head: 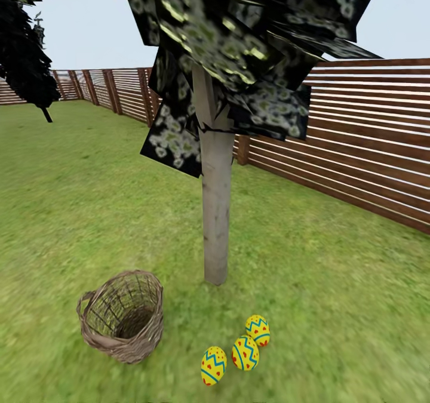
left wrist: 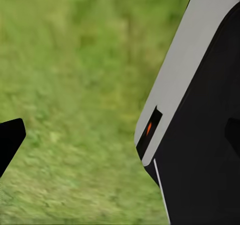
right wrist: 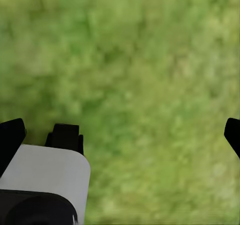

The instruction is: Take the three Easter eggs out of the wicker basket on the lawn in the garden, then place them on the lawn next to a single tree (choose any tree) so that all three eggs are next to the same tree and none are left in the basket.

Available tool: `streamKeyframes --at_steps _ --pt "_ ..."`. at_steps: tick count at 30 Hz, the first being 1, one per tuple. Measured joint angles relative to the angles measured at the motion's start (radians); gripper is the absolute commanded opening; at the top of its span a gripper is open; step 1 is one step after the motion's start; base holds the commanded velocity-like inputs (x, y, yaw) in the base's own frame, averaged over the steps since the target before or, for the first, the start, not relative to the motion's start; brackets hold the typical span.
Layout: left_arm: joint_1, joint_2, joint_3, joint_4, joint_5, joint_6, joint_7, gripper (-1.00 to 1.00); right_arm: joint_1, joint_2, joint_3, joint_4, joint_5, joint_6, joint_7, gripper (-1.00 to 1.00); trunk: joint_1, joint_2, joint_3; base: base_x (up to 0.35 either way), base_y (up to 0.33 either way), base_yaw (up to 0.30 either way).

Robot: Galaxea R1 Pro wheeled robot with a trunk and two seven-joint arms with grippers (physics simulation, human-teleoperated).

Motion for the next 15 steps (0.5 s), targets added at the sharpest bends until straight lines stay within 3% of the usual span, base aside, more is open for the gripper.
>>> streamKeyframes --at_steps 15 --pt "0.000 0.000 0.000 0.000 0.000 0.000 0.000 1.00 0.000 0.003 0.000 0.001 0.000 0.000 0.000 1.00 0.000 0.000 -0.024 0.000 0.000 0.000"
